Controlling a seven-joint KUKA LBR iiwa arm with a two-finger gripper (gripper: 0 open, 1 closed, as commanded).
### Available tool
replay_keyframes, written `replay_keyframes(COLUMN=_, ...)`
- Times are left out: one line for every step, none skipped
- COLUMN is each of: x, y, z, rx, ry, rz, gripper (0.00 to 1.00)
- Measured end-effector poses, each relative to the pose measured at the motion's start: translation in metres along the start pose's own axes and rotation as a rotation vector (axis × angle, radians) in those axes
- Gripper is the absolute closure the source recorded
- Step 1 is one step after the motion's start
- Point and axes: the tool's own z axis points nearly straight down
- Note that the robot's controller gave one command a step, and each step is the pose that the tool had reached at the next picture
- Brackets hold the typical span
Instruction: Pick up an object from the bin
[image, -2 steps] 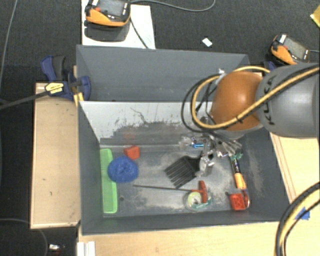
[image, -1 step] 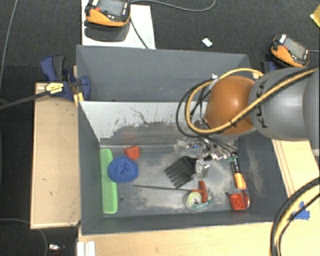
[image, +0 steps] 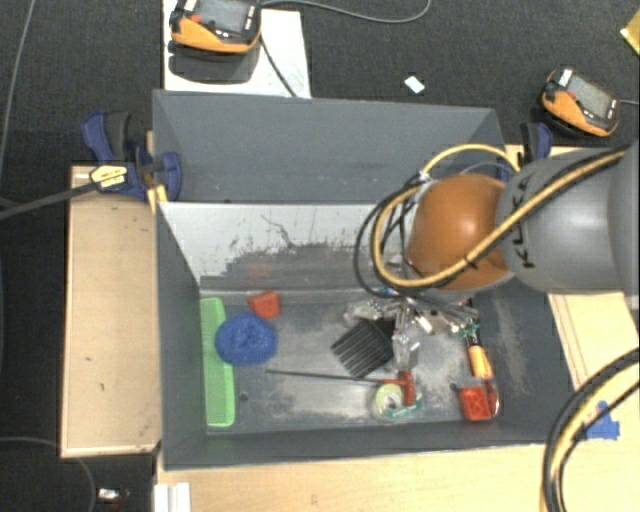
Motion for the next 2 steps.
replay_keyframes(x=0.0, y=0.0, z=0.0, rx=0.0, ry=0.0, rz=0.0, gripper=1.0)
replay_keyframes(x=0.001, y=0.001, z=-0.01, rx=-0.003, ry=0.004, rz=-0.001, gripper=1.0)
